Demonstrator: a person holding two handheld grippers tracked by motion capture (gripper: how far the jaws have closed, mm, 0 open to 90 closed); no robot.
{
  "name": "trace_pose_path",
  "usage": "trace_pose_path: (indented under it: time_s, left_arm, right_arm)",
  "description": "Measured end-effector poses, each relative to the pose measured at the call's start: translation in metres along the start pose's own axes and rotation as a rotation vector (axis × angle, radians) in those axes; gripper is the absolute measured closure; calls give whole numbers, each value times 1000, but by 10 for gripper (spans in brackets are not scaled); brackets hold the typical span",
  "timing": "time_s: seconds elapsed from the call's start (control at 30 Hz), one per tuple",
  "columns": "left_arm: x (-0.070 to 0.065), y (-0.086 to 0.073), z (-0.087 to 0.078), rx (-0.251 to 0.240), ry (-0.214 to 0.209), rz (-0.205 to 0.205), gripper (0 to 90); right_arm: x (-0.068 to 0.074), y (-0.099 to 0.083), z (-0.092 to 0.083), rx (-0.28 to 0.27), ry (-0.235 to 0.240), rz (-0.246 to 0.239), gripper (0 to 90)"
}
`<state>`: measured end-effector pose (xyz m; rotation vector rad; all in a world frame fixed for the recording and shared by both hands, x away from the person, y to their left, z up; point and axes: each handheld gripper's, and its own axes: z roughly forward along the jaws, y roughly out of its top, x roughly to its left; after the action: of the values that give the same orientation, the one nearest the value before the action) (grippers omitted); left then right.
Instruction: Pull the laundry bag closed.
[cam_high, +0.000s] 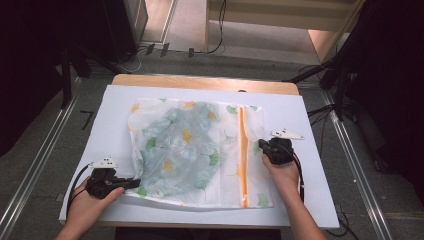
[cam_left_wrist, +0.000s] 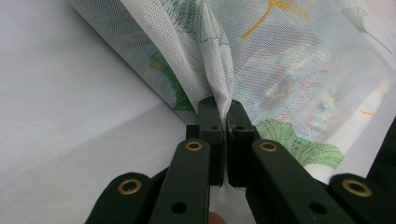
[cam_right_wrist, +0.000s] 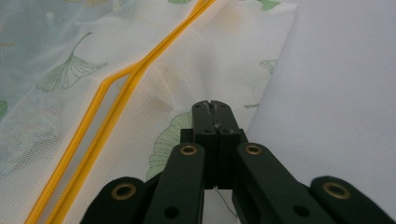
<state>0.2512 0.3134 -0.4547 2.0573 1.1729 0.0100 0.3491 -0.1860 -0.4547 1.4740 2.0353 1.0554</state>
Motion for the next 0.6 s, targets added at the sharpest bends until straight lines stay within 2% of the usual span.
trace_pose_path:
  time_s: [0.1,0.2,0.23,0.33,0.4,0.47,0.6]
  left_arm:
    - [0,-1,-1,-21,-11,6,866]
    - [1,-3,-4,-54,-25,1,695]
    - [0,-3,-6,-67,-19,3,636]
    - [1,-3,-13,-122,1,-2,541]
    - [2,-3,-17,-157,41,-8,491]
    - [2,-1,-22,-189,97,-4,459]
    - [8,0,-32,-245,160,-16,429]
  right_arm:
    - [0,-1,0,5,1,0,900]
    - [-3,-1,-1,-7,23,24,900]
    - [-4,-1,-1,-11,34,28,829]
    - [-4,-1,-5,-20,53,28,593]
    - [-2,-4,-11,-33,50,14,515]
    - [-1,-8,-16,-31,58,10,465]
    - [0,-20,-30,-41,63,10,430]
